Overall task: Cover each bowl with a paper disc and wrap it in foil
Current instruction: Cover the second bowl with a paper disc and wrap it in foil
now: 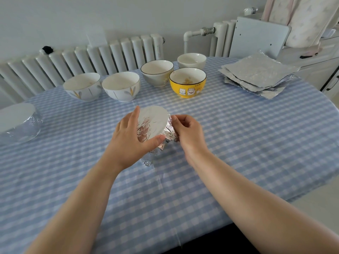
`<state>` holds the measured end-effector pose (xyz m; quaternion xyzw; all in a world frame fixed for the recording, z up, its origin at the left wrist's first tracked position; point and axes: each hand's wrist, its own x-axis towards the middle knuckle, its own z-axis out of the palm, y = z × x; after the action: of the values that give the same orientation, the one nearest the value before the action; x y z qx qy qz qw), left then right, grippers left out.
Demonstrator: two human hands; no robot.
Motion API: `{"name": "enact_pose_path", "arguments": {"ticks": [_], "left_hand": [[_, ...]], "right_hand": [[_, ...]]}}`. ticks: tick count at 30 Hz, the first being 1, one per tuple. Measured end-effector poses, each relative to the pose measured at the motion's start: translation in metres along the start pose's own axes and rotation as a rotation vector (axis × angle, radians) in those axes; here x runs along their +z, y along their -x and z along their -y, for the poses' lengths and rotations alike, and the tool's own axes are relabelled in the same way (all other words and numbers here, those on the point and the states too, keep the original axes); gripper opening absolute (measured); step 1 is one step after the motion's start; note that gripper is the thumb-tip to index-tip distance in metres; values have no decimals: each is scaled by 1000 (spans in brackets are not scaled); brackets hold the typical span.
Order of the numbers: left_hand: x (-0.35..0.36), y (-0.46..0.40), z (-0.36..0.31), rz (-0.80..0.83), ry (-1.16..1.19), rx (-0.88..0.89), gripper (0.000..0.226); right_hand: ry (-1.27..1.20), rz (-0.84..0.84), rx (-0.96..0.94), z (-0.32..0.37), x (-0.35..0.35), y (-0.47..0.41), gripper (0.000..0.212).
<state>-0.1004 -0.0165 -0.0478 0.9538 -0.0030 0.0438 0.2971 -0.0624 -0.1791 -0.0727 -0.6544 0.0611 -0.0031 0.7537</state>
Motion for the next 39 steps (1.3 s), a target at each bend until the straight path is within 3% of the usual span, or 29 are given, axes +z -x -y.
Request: {"name": "enact_pose_path", "arguments": {"ticks": [8,12,16,26,30,33,36,39], "left_hand": [[-3,-2,0,14,-14,5,130],[-4,-3,4,17,28,-9,128],[-6,-4,7,28,63,-9,127],[-8,-6,5,62,75,7,129],[-9,-7,5,67,78,0,128],[-9,-6,3,69,70,-8,130],[-9,-6,3,64,62,-7,130],[-8,-7,4,65,54,-1,130]], "right_hand": [[29,192,125,7,-13,-8,19],[-225,364,295,11,-20,-11,11],[-386,439,407,8,-24,-17,29],[-169,402,239,4,-28,-23,38],[-67,318,168,10,-25,-15,23],[23,288,107,13,-19,-11,34],[65,287,114,16,-16,-7,21],[-102,374,194,17,-19,-8,9]]}}
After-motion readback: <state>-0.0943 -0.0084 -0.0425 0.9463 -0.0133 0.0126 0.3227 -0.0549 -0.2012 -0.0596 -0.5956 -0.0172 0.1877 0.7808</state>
